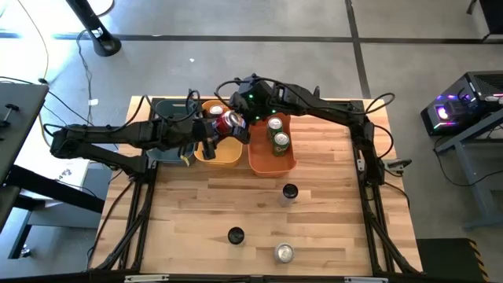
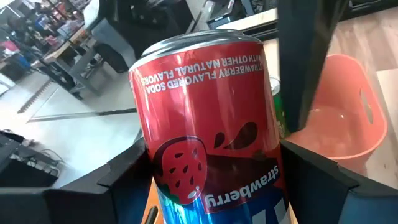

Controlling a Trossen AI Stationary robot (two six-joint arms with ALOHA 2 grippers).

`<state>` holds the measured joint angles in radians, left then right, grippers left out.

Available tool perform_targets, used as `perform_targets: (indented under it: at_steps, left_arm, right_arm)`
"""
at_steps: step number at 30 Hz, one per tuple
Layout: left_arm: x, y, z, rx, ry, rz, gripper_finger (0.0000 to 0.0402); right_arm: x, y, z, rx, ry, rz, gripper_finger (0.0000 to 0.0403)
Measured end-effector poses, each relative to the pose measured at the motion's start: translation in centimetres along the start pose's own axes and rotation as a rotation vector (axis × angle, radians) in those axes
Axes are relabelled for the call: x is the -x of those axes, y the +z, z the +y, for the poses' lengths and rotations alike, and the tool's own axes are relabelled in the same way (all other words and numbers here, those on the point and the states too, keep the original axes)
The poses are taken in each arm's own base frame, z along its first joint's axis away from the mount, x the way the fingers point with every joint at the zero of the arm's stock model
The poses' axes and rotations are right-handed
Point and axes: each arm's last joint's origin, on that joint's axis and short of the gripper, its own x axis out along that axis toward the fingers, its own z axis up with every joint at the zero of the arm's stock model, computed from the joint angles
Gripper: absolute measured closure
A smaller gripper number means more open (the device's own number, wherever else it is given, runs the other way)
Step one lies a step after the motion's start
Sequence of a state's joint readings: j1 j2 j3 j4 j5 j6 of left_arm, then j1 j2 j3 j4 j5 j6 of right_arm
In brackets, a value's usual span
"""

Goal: Sort soda cans
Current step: Put the orange soda can into the yellow bin

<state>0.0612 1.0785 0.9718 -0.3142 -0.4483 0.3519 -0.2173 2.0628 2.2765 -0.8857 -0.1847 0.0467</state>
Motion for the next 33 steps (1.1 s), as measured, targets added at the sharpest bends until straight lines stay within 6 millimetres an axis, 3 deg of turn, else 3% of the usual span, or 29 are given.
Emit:
perform_targets:
  at_steps: [6, 12, 23, 26, 28, 33]
  left_arm:
    - [-0.1, -0.1, -0.1, -0.005, -0.012, 0.005, 0.0117]
    - [-0.1, -0.1, -0.2, -0.016, -0.024, 0.011, 0.0117]
    - [0.0, -0.1, -0.1, 0.016, -0.006, 0.008, 0.0112]
    - [0.2, -0.2, 0.0, 0.085, 0.000, 0.021, 0.0045]
    - [0.4, -0.2, 0.2, 0.129, 0.014, 0.023, 0.0020]
    - [1.0, -0.9, 0.2, 0.201, -0.010, 0.079, 0.0049]
  right_arm:
    - [-0.1, 0.2, 0.8, -0.008, -0.004, -0.021, 0.0024]
    - [-0.4, -0.2, 1.7, 0.032, -0.046, 0.012, 0.0121]
    - [0.4, 0.1, 0.7, 0.057, -0.044, -0.006, 0.0121]
    - [1.2, 0.1, 0.2, 0.069, -0.053, 0.004, 0.0121]
    - [2.0, -0.1, -0.3, 0.069, -0.078, 0.026, 0.0121]
    - [4.0, -0.1, -1.0, 0.081, -0.151, 0.044, 0.0121]
